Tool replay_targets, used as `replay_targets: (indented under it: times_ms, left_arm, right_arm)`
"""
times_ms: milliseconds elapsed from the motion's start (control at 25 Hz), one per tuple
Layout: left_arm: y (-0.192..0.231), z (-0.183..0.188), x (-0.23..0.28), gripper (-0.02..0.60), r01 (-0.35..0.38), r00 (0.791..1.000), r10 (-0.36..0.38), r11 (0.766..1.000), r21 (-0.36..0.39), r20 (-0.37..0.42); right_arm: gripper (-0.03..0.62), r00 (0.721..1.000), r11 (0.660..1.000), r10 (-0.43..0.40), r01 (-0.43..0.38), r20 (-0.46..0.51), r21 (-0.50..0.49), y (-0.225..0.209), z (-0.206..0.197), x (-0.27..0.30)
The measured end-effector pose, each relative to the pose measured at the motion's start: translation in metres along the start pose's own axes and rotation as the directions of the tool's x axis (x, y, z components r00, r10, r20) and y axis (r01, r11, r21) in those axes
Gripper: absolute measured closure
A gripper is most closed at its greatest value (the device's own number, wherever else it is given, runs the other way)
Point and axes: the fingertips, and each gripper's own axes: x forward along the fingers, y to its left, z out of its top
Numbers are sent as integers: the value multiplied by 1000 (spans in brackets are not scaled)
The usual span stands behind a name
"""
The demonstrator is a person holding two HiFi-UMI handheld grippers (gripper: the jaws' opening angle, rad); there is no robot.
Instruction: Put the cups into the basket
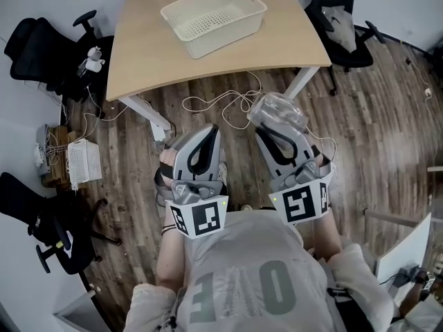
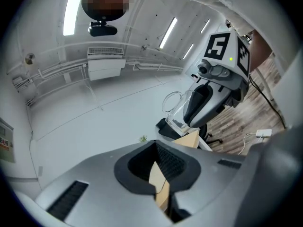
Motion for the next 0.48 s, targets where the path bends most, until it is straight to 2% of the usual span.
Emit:
replay_targets:
  times_ms: [280, 480]
  left_arm:
    - [69, -37, 46, 575, -15, 999, 15, 1000, 20, 29]
    - [97, -64, 71, 575, -13, 999, 14, 1000, -5, 46]
  right_arm:
    - [553, 999, 999, -28, 28, 16, -16, -31, 24, 77]
    - [553, 999, 999, -36, 36, -7, -19, -42, 29, 118]
